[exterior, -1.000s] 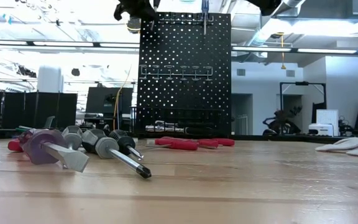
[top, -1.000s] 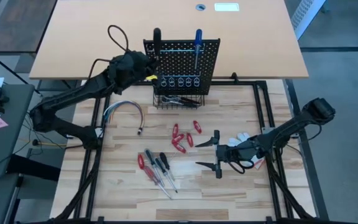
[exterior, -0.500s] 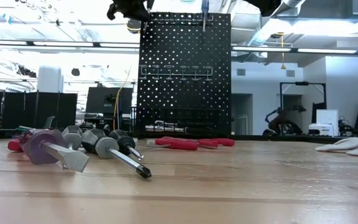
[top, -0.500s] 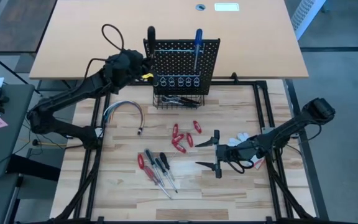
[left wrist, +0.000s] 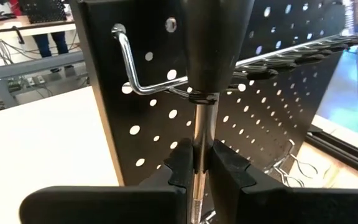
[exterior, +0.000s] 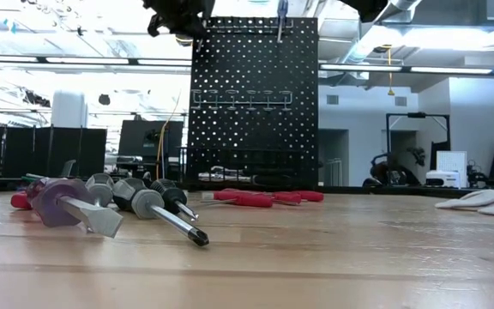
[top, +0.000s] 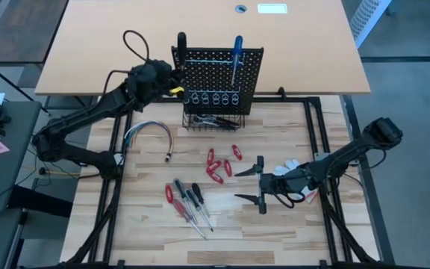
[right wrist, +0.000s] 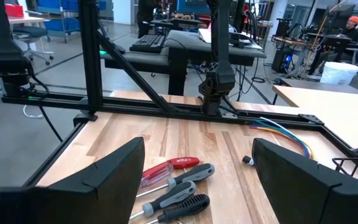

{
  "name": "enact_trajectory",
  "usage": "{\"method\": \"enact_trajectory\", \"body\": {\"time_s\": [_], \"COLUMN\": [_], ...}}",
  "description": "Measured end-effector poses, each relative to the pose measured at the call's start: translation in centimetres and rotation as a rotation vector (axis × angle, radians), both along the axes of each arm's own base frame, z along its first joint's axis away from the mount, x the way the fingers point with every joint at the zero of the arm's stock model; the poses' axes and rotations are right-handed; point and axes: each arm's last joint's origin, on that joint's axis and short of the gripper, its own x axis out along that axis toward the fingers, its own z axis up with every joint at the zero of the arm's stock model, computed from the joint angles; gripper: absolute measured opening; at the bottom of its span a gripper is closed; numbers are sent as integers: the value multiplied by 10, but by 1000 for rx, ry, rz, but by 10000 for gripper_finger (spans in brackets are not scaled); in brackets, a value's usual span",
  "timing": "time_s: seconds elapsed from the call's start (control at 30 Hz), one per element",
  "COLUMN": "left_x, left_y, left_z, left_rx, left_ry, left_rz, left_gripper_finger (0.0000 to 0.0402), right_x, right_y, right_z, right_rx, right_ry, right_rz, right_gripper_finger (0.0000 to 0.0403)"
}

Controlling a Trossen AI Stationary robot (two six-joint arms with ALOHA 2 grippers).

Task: Hang tools onto peg board
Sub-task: Hang the black nut driver on the pegboard, then hang the black screwdriver on the pegboard

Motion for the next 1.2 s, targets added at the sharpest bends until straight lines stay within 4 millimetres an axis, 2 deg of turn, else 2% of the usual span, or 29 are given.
{"method": "enact_trajectory", "body": {"time_s": [0.37,0.47,0.7,0.8,1.0,1.2], "left_x": [-5,-6,-7,-5,-2,-12], "left_y": [9,10,7,3,-3,-13], "left_z": [1,0,-8,-10,-13,-8], "left_rx": [-5,-8,-62,-76,-77,-71], "left_ry": [-30,-21,49,73,114,149], "left_rz": [11,21,1,-16,-39,-16], "left_gripper_finger": [36,64,160,182,189,189], "right_x": [0,0,0,0,0,0], "right_y": [0,0,0,0,0,0], "right_z": [0,0,-1,-2,-4,-4], "right_rx": [0,-1,-7,-10,-6,-5], "right_ry": [0,0,12,22,42,43], "right_rz": [0,0,0,0,-2,-2], "right_gripper_finger": [306,306,306,306,306,306]}}
